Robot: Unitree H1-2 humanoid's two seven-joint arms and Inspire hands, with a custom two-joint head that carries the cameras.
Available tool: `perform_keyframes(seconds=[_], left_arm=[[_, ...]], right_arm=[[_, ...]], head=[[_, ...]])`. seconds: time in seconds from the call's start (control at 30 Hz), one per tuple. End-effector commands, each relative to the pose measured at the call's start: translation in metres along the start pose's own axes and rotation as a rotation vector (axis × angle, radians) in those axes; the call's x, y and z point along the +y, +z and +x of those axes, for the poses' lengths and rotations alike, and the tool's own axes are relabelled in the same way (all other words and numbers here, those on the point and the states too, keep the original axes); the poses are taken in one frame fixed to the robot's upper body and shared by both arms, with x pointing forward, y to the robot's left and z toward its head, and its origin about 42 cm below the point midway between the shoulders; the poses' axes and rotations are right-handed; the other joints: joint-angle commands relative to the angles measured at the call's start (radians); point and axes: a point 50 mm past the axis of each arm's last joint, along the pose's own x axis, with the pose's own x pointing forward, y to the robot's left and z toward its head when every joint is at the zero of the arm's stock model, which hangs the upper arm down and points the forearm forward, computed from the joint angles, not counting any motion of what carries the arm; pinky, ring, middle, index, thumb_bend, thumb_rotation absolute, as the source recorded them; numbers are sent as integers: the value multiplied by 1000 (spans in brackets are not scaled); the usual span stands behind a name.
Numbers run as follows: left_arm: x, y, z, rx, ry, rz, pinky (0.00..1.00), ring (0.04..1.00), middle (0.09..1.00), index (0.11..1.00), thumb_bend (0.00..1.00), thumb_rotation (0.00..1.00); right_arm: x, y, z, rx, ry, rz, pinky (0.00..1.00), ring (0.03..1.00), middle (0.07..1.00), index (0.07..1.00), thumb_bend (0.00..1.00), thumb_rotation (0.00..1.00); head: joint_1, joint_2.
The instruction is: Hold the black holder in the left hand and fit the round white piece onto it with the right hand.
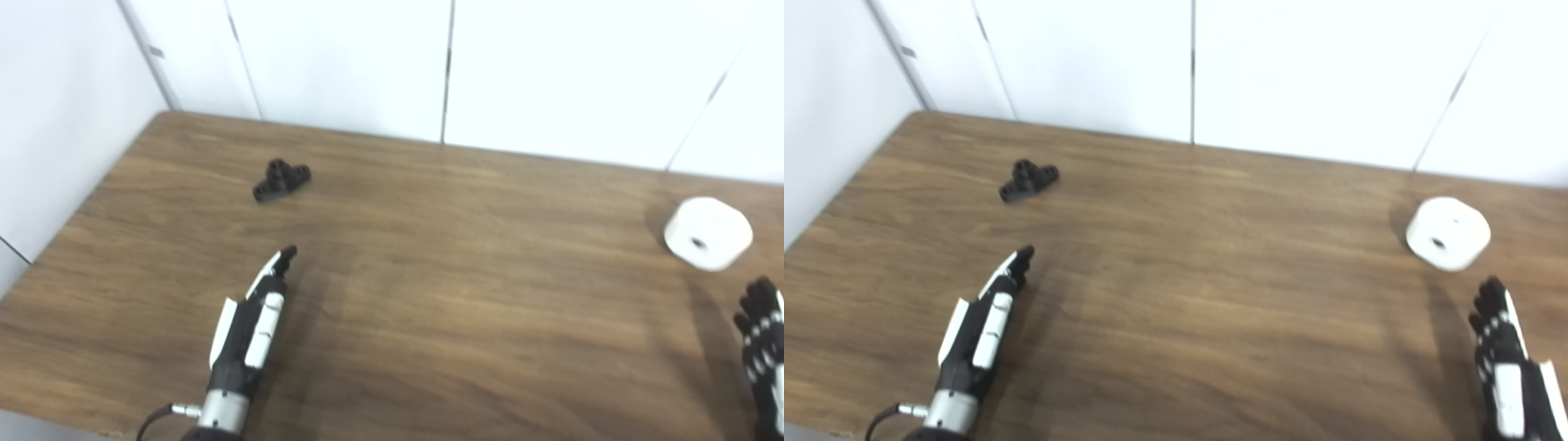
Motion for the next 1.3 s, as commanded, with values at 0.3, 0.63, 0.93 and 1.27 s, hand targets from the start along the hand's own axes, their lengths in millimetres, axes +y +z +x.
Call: perform_keyframes(seconds=[0.3,0.63,0.93,1.27], left_arm=[[-19,-11,-13,54,-9,-23,988,993,972,932,467,944],[-18,-8,-22,49,2,8,978,987,964,920,444,880],[-4,23,-18,-70,170,244,888,916,904,851,619,179],[29,64,24,-86,330,512,945,931,891,840,817,243]], right_arm=[[2,-22,-21,90,-2,29,1000,1000,996,1000,641,1000],[-1,-21,-28,91,15,7,1000,1000,996,1000,648,1000],[-2,-16,-39,97,17,7,1000,989,970,982,686,1000],[1,-8,-44,107,7,3,1000,980,972,979,751,1000]], head=[[12,-45],[0,-54],[-15,-42],[-30,-30]])
